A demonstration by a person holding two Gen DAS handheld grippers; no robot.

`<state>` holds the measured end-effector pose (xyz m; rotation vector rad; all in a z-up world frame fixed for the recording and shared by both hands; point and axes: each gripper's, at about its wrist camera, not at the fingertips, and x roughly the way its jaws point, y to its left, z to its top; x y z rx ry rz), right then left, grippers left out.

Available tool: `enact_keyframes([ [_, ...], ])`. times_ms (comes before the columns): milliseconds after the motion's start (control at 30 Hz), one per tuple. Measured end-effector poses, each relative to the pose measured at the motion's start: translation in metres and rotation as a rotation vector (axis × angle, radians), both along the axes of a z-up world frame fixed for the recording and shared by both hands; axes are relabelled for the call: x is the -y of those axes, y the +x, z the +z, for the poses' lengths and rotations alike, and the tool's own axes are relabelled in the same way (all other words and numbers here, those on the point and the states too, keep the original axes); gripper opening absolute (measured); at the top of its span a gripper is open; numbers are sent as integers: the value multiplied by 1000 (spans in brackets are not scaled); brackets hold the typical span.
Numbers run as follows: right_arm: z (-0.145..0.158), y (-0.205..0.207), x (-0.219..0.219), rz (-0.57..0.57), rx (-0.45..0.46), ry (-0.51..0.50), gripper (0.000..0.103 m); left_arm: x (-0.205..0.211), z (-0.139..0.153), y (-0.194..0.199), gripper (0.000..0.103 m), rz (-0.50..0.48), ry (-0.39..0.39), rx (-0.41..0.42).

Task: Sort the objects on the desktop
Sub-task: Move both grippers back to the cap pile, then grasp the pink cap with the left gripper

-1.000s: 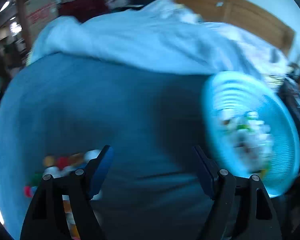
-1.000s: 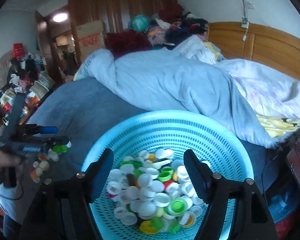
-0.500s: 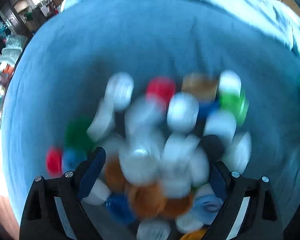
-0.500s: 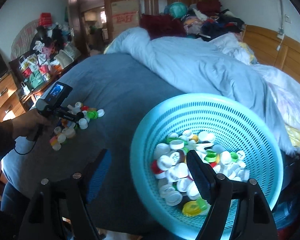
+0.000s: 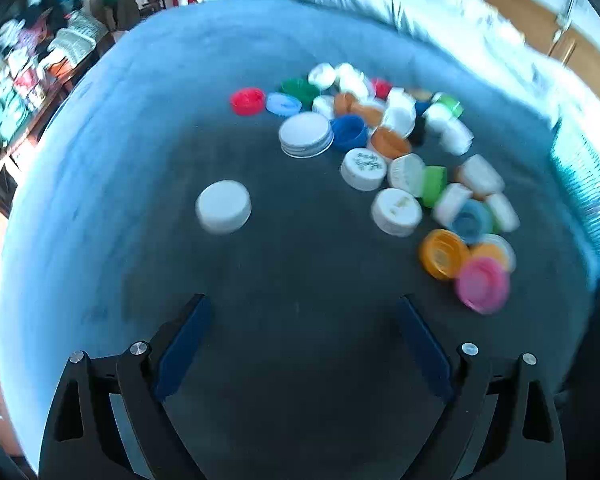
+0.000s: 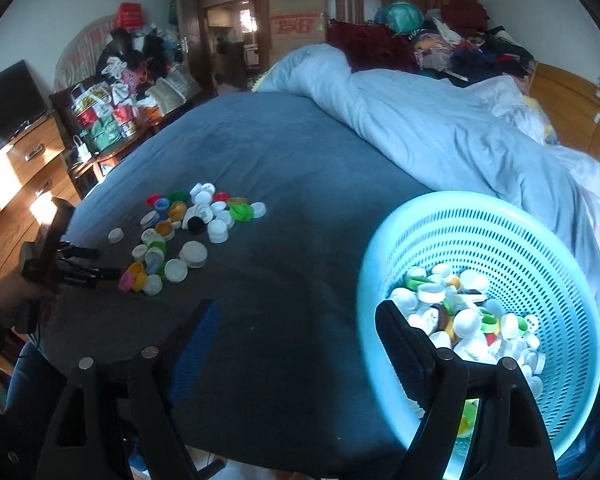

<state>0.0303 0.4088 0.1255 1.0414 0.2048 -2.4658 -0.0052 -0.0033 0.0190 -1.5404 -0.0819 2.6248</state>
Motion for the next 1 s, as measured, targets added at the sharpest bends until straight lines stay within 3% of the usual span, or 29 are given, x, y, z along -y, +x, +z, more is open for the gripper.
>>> enact_keyframes([
  [200,-71,-9,61,164,127,39,84,-23,10,17,89,-88,220,-74],
  [400,-134,-22,83,161,215,91,79,-69,0,14,88,-136,268,-83],
  [433,-139,-22,81,163,222,83,80,-69,-1,16,83,-134,279,-83],
  [500,-143,-23,76,157,222,45,81,-71,-4,12,64,-115,281,-95],
  [567,-144,-25,70,145,237,9,81,-70,-6,12,32,-85,300,-102],
  [600,-145,-24,69,146,235,5,81,-68,-7,9,28,-70,319,-106],
  [833,-138,-20,72,138,211,23,82,-62,0,25,26,-54,326,-151],
  [867,-133,-19,73,136,203,27,79,-59,5,30,26,-43,327,-173],
  [900,-128,-17,75,142,182,27,69,-54,10,35,26,-23,325,-195],
  [933,-121,-14,80,158,154,31,65,-49,13,39,26,-2,320,-211],
  [1000,-110,-12,93,204,121,20,64,-35,16,46,26,59,312,-240],
])
